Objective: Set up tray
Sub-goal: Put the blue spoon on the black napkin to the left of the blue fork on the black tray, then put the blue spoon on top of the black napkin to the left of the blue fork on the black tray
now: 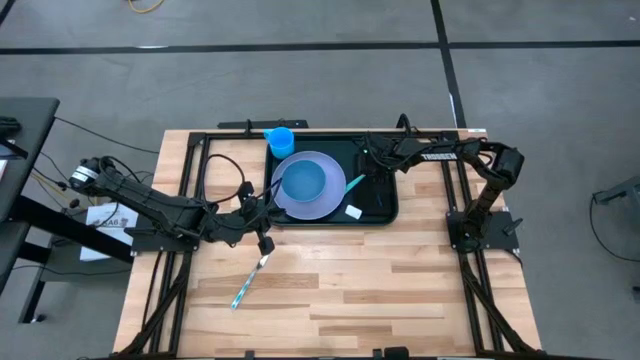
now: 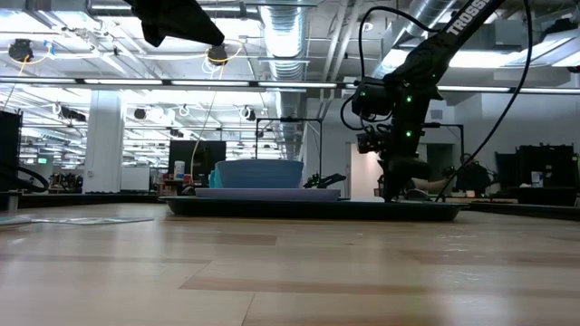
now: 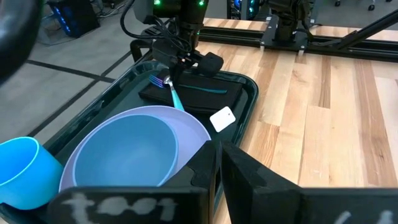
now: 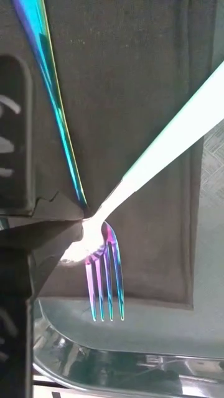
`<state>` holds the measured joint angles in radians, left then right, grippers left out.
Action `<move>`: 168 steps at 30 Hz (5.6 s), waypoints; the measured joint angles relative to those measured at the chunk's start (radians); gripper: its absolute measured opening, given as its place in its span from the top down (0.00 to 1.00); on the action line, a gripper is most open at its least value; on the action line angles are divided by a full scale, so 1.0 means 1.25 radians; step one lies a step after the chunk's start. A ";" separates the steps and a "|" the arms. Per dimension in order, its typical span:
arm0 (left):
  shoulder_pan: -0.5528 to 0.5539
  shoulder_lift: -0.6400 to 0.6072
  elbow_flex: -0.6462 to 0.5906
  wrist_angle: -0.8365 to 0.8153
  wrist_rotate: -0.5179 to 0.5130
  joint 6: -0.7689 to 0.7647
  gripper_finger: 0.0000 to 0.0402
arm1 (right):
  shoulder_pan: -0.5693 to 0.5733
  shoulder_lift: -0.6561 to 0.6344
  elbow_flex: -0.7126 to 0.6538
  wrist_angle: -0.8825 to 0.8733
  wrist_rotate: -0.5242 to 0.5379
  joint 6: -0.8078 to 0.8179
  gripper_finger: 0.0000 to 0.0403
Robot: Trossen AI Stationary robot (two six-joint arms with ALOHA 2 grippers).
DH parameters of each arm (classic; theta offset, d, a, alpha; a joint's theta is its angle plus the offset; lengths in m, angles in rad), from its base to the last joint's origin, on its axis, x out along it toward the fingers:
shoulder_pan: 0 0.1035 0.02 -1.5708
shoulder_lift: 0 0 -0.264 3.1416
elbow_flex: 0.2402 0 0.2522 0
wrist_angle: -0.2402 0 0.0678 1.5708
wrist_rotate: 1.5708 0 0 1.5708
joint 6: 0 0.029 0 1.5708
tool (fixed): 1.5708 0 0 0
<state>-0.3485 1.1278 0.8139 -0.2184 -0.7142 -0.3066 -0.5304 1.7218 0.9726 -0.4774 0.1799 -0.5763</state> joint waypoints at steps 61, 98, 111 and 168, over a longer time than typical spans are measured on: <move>0.000 0.000 0.000 0.000 0.000 0.000 0.97 | 0.039 0.001 0.007 0.043 -0.096 -0.231 0.73; 0.000 -0.024 0.010 -0.015 -0.031 0.062 0.97 | 0.123 0.000 0.010 0.040 0.174 -0.164 0.77; 0.058 -0.217 0.030 -0.112 -0.013 0.184 0.97 | -0.083 -0.002 0.330 -0.317 -0.287 -0.087 0.77; 0.182 -0.273 -0.100 -0.126 0.168 0.142 0.97 | 0.035 0.173 0.259 -0.200 -0.221 -0.211 0.61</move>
<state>-0.1215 0.7872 0.6891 -0.3763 -0.5048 -0.1295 -0.4870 1.9377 1.2957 -0.7269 -0.0959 -0.8394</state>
